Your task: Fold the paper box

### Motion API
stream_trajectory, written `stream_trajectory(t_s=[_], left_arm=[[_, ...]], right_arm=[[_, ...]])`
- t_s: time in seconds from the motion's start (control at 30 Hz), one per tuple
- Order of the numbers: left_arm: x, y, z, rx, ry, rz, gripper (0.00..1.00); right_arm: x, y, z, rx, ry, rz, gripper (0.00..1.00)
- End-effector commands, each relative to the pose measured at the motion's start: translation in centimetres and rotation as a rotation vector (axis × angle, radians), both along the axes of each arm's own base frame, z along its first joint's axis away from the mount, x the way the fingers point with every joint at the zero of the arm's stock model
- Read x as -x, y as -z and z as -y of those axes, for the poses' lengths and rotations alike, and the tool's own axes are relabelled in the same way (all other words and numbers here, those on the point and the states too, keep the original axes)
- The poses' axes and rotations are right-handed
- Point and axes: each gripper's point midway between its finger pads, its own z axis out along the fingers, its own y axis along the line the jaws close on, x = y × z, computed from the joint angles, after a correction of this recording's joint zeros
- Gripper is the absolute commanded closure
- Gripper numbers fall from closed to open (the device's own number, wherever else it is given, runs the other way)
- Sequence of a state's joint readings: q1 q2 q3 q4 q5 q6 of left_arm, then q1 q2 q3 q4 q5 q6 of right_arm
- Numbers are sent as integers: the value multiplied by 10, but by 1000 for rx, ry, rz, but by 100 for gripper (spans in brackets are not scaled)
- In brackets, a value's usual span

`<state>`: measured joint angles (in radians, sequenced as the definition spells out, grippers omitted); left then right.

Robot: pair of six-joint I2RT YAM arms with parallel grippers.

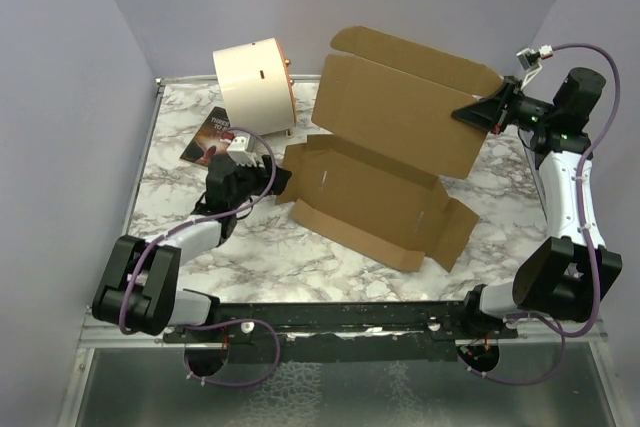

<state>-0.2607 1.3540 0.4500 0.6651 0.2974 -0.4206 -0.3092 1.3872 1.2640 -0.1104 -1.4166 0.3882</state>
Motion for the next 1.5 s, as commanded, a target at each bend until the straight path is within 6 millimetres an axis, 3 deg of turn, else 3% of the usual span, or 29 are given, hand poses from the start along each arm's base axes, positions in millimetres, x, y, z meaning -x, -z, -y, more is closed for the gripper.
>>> stream_trajectory(t_s=[0.0,0.17,0.3,0.47,0.63,0.77,0.97,1.17,1.47], left_arm=[[4,-4,-30,-21,-168,-125,29],[49,-6,-23,127,-132,-171,34],[71,-3,-21,214,-123,-163,53],[81,32,-21,165,-112,-250,70],[77,40,-21,169,-114,-239,71],[68,20,-30,162,-159,-144,66],[61,-21,-42,215,-213,62,38],[46,-55,-38,299,-145,188,35],[20,-107,-45,594,66,341,27]], right_arm=[[-12,-6,7,33,90,67,99],[-14,-7,8,26,96,86,99],[-13,-12,7,14,92,92,99],[-8,-15,4,-1,84,85,99],[3,-40,-1,-20,41,109,99],[12,-86,-4,-6,26,188,99],[24,-137,-9,-29,0,225,99],[31,-185,-13,-61,-25,238,99],[39,-243,-14,-61,-7,349,99]])
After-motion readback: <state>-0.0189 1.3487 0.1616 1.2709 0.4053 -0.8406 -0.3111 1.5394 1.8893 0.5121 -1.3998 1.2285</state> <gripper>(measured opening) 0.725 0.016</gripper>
